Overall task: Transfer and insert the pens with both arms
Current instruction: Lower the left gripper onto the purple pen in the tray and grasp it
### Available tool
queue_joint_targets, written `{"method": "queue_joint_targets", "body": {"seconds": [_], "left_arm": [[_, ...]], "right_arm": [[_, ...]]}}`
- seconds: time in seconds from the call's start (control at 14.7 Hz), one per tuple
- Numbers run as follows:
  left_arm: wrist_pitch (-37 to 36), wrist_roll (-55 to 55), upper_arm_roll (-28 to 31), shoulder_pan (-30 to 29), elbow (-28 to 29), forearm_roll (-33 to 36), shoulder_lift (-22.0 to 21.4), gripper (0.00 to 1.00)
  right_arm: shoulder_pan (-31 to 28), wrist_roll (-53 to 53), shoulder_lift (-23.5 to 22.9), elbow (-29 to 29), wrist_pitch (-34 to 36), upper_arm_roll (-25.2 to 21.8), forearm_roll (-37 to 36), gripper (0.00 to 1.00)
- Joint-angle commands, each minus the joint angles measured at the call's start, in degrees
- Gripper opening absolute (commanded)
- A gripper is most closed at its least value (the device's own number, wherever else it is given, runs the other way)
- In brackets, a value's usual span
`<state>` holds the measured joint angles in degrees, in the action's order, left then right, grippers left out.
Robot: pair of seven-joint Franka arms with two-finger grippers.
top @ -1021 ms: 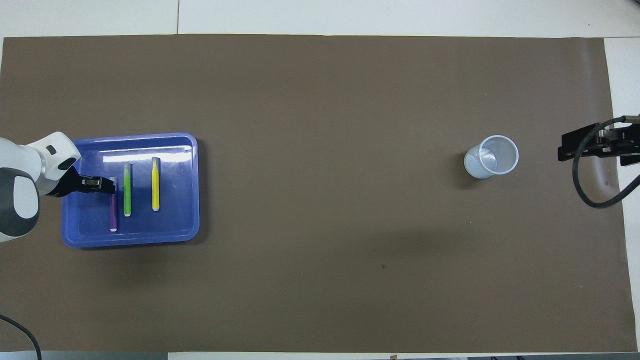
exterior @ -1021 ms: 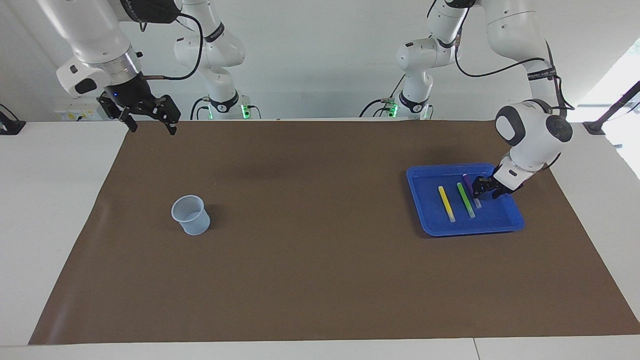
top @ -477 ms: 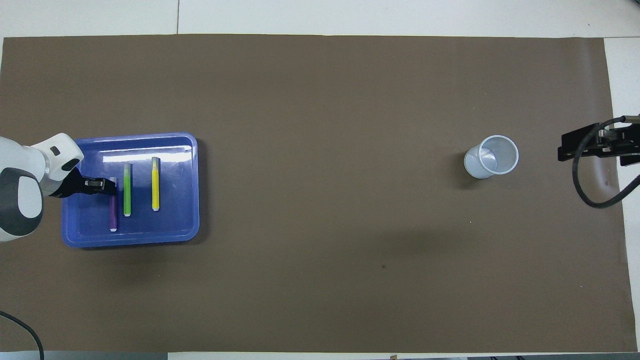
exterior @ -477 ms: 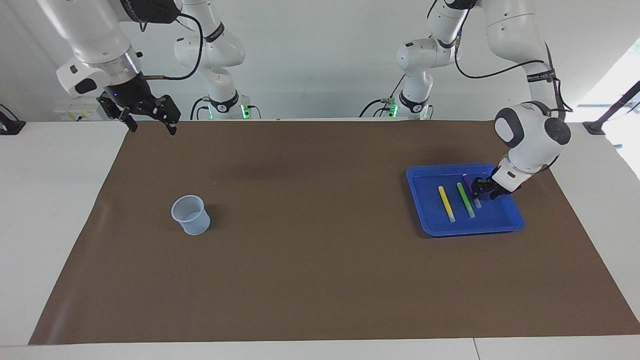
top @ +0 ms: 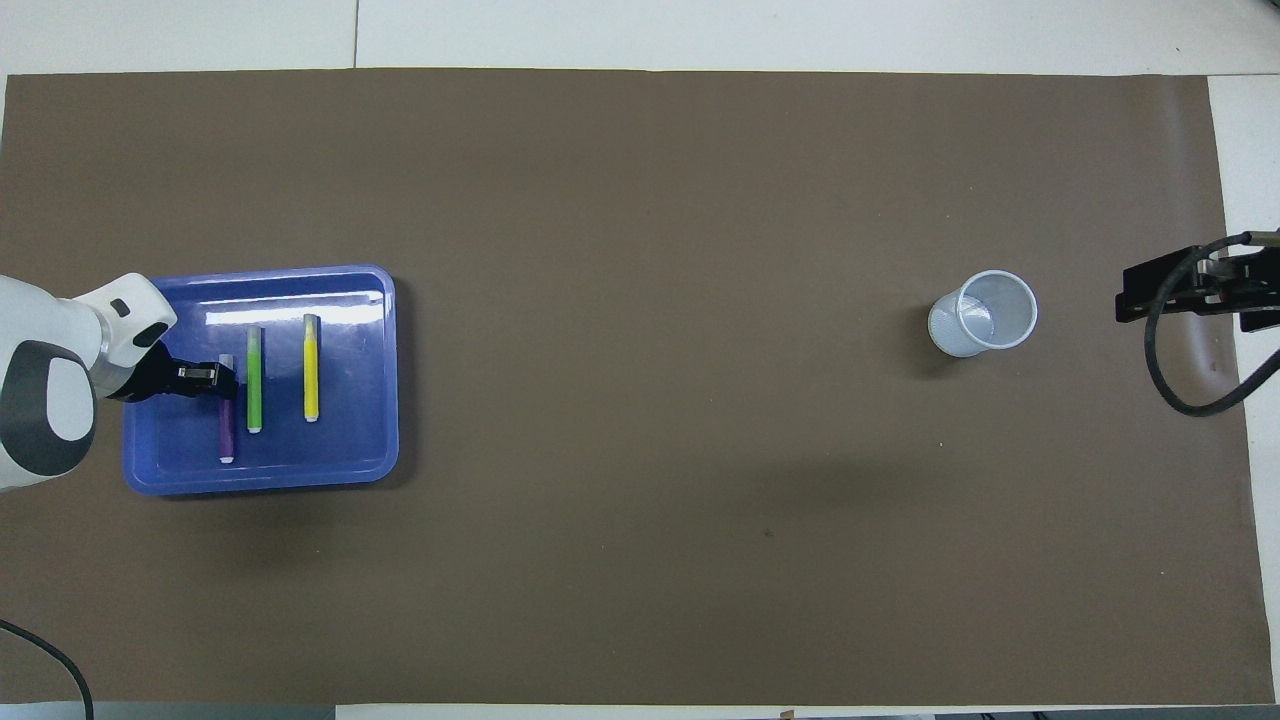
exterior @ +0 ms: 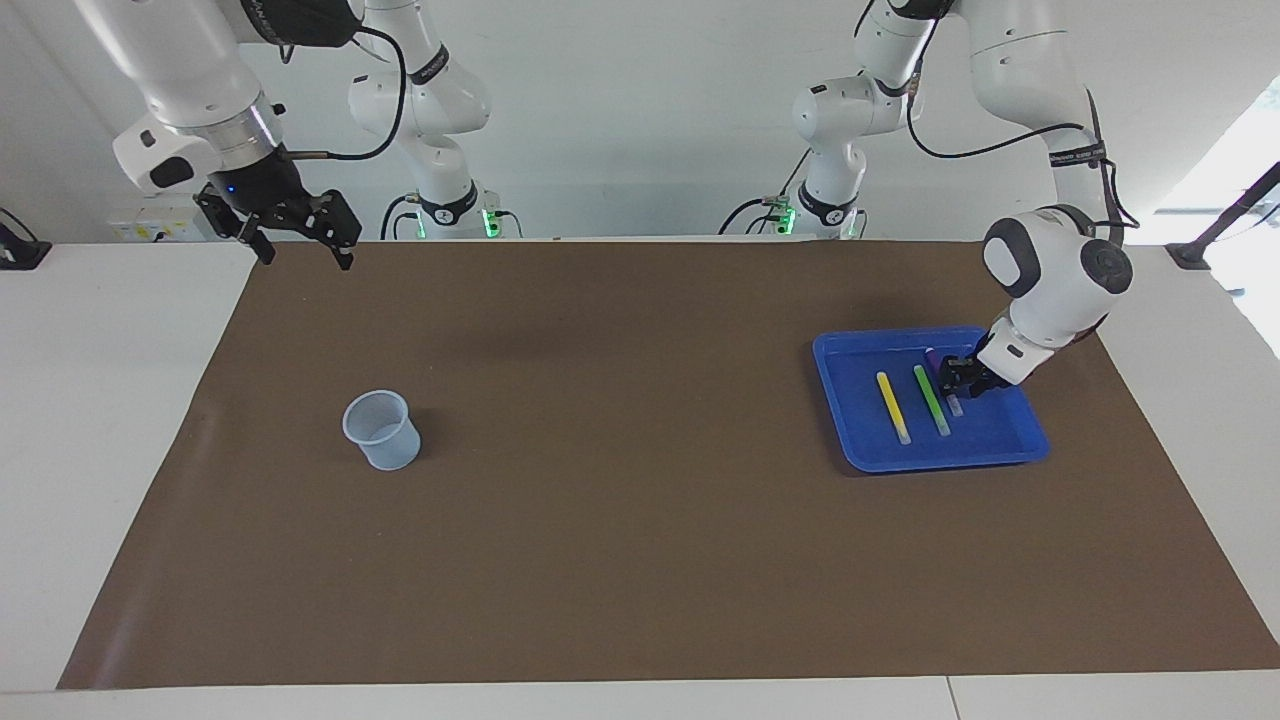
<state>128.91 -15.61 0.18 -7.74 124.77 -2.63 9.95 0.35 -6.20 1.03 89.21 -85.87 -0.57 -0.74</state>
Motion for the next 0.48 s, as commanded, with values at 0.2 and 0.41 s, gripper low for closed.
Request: {"method": "queue_joint_targets", "body": {"seconds": [0.2,0.41], "left_arm": [[0.7,3.2,0.3,0.7,1.4,0.9,-0.6,0.27],[0.7,3.7,0.3,0.7,1.4,0.9,-0.6,0.0]], "right_arm": [[-0.7,0.9,1.3,1.6,-0.8,0.0,1.3,1.0],[-0.7,0.9,1.3,1.6,-0.8,0.0,1.3,1.0]]}}
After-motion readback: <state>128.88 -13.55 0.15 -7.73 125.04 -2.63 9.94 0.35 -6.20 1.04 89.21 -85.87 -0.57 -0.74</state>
